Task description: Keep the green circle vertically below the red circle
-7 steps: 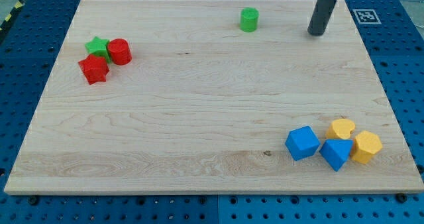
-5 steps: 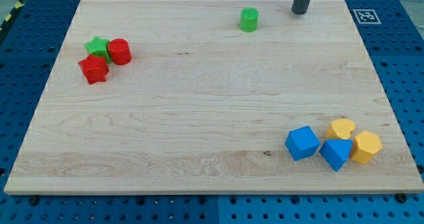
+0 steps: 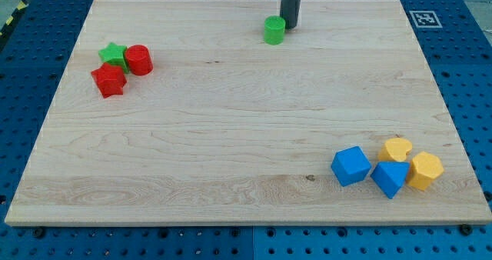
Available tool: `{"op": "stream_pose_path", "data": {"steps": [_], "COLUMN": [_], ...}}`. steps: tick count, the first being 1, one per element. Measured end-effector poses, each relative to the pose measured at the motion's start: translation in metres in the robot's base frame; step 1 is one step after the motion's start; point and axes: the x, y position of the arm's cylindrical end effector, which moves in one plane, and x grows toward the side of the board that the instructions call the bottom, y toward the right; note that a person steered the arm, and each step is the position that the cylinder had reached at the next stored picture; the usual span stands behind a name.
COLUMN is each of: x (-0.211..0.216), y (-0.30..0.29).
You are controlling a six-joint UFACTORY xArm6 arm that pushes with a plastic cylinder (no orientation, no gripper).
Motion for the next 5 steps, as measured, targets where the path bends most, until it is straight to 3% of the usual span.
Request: {"op": "stream_pose_path", "data": {"steps": [2, 5], "x": [0.047, 0.057], "y": [-0.027, -0.094]}}
